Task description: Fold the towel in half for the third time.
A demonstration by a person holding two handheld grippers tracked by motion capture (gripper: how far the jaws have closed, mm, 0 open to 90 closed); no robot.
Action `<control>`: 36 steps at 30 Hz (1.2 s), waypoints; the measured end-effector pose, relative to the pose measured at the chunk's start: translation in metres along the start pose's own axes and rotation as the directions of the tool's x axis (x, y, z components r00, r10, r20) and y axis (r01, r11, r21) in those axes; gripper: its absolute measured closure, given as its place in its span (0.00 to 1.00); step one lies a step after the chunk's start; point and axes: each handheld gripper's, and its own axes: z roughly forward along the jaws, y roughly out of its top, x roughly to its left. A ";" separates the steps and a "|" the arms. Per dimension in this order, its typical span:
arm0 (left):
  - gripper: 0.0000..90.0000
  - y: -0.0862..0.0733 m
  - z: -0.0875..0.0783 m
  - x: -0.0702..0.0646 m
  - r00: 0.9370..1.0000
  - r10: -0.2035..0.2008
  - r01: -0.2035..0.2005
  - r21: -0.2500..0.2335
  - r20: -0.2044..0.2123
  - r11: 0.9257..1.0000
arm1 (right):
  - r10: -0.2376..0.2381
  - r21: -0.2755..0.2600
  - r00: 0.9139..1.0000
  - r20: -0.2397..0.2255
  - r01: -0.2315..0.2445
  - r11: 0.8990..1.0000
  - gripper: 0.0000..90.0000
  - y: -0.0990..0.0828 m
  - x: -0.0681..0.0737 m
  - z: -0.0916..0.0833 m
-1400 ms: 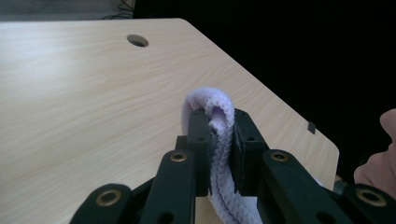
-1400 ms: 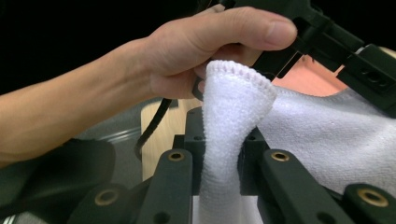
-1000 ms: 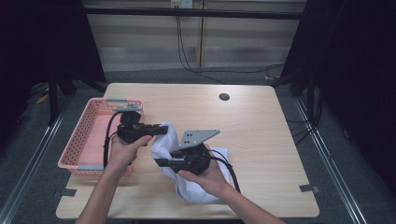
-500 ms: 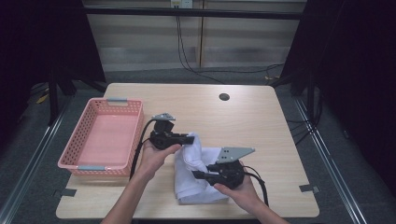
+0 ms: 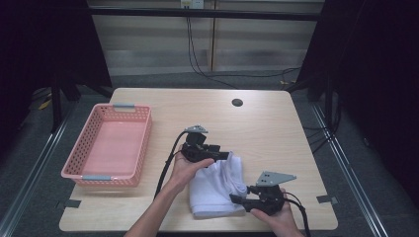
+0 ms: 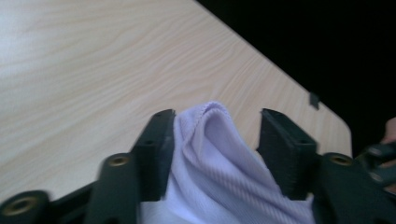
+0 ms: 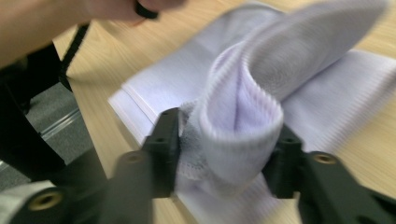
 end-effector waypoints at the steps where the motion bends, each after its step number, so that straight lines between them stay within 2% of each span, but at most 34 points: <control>1: 0.47 0.000 0.000 0.000 1.000 0.000 0.000 0.000 0.000 1.000 | 0.005 0.000 1.000 0.002 -0.005 1.000 0.53 0.000 -0.003 -0.005; 2: 0.45 0.001 -0.013 -0.005 1.000 0.028 -0.029 -0.006 -0.010 1.000 | 0.010 -0.019 1.000 0.011 -0.010 1.000 0.49 0.000 -0.006 -0.010; 4: 0.46 -0.005 -0.026 -0.011 0.998 0.053 -0.052 0.020 -0.033 0.998 | 0.024 -0.034 0.999 0.029 -0.023 0.999 0.44 0.004 -0.015 -0.019; 5: 0.47 -0.010 -0.033 -0.014 0.997 0.066 -0.065 0.041 -0.036 0.997 | 0.024 -0.048 0.999 0.039 -0.022 0.999 0.44 0.006 -0.020 -0.023; 6: 0.49 -0.017 -0.039 -0.017 0.996 0.076 -0.074 0.057 -0.038 0.996 | 0.025 -0.062 0.997 0.075 -0.020 0.998 0.42 0.010 -0.024 -0.025; 7: 0.53 -0.025 -0.045 -0.021 0.995 0.085 -0.082 0.072 -0.042 0.994 | 0.018 -0.065 0.996 0.091 -0.012 0.998 0.42 0.015 -0.030 -0.026; 8: 0.55 -0.036 -0.050 -0.025 0.995 0.091 -0.087 0.094 -0.039 0.992 | 0.015 -0.068 0.995 0.094 -0.009 0.998 0.42 0.020 -0.036 -0.025; 10: 0.57 -0.050 -0.055 -0.031 0.993 0.110 -0.102 0.127 -0.053 0.987 | 0.013 -0.061 0.995 0.096 -0.007 0.998 0.42 0.032 -0.047 -0.017; 11: 0.57 -0.057 -0.056 -0.035 0.992 0.117 -0.110 0.141 -0.047 0.984 | 0.004 -0.054 0.995 0.098 0.001 0.999 0.42 0.039 -0.051 -0.010; 12: 0.57 -0.064 -0.058 -0.039 0.990 0.132 -0.124 0.140 -0.049 0.982 | -0.009 -0.044 0.994 0.112 0.014 0.999 0.42 0.046 -0.054 -0.003; 14: 0.56 -0.076 -0.059 -0.045 0.990 0.142 -0.137 0.152 -0.022 0.979 | -0.012 -0.026 0.994 0.107 0.015 1.000 0.41 0.059 -0.061 0.014; 16: 0.54 -0.085 -0.058 -0.048 0.988 0.154 -0.146 0.195 -0.025 0.970 | -0.040 -0.007 0.988 0.148 0.041 0.999 0.40 0.070 -0.064 0.030; 17: 0.54 -0.089 -0.058 -0.048 0.987 0.160 -0.150 0.207 -0.033 0.967 | -0.052 0.024 0.986 0.160 0.048 0.999 0.38 0.073 -0.067 0.038; 18: 0.55 -0.094 -0.058 -0.047 0.987 0.153 -0.139 0.207 -0.053 0.969 | -0.027 0.033 0.989 0.143 0.023 0.999 0.38 0.074 -0.072 0.045; 19: 0.54 -0.097 -0.058 -0.044 0.989 0.140 -0.125 0.222 -0.055 0.967 | -0.019 0.049 0.991 0.134 0.013 0.999 0.38 0.073 -0.076 0.051; 20: 0.53 -0.099 -0.058 -0.042 0.987 0.149 -0.132 0.237 -0.053 0.962 | -0.037 0.066 0.988 0.149 0.027 0.997 0.38 0.071 -0.079 0.056; 21: 0.53 -0.100 -0.058 -0.039 0.986 0.154 -0.136 0.230 -0.059 0.964 | -0.043 0.083 0.987 0.154 0.030 0.996 0.38 0.068 -0.082 0.060; 23: 0.53 -0.101 -0.057 -0.033 0.987 0.153 -0.139 0.240 -0.041 0.961 | -0.039 0.118 0.983 0.177 0.018 0.993 0.47 0.060 -0.088 0.064; 24: 0.54 -0.102 -0.055 -0.031 0.988 0.152 -0.138 0.244 -0.040 0.960 | -0.029 0.103 0.981 0.193 0.009 0.995 0.55 0.056 -0.091 0.063; 25: 0.54 -0.101 -0.054 -0.030 0.988 0.154 -0.142 0.248 -0.030 0.958 | -0.005 0.080 0.982 0.187 -0.010 0.997 0.65 0.053 -0.095 0.060; 26: 0.54 -0.101 -0.054 -0.028 0.987 0.161 -0.151 0.255 -0.022 0.955 | 0.015 0.063 0.983 0.184 -0.027 0.998 0.72 0.050 -0.099 0.056; 27: 0.54 -0.101 -0.052 -0.028 0.989 0.148 -0.138 0.243 -0.023 0.960 | 0.026 0.056 0.982 0.186 -0.037 0.998 0.77 0.048 -0.102 0.053; 29: 0.54 -0.100 -0.051 -0.026 0.989 0.146 -0.137 0.244 -0.018 0.960 | 0.042 0.046 0.984 0.170 -0.051 0.998 0.89 0.045 -0.110 0.048; 30: 0.54 -0.100 -0.051 -0.026 0.990 0.139 -0.130 0.239 -0.021 0.962 | 0.045 0.055 0.985 0.168 -0.055 0.997 0.89 0.043 -0.113 0.048; 32: 0.51 -0.100 -0.052 -0.029 0.991 0.128 -0.119 0.238 -0.024 0.964 | 0.039 0.061 0.985 0.165 -0.050 0.997 0.88 0.041 -0.114 0.051; 33: 0.50 -0.100 -0.055 -0.033 0.989 0.141 -0.128 0.239 -0.036 0.962 | 0.021 0.071 0.986 0.168 -0.033 0.997 0.85 0.041 -0.114 0.053; 35: 0.43 -0.101 -0.062 -0.040 0.987 0.156 -0.143 0.237 -0.040 0.961 | 0.004 0.076 0.983 0.183 -0.018 0.997 0.66 0.042 -0.114 0.053; 36: 0.43 -0.102 -0.066 -0.043 0.987 0.157 -0.143 0.237 -0.044 0.961 | 0.013 0.069 0.983 0.181 -0.026 0.997 0.58 0.043 -0.115 0.052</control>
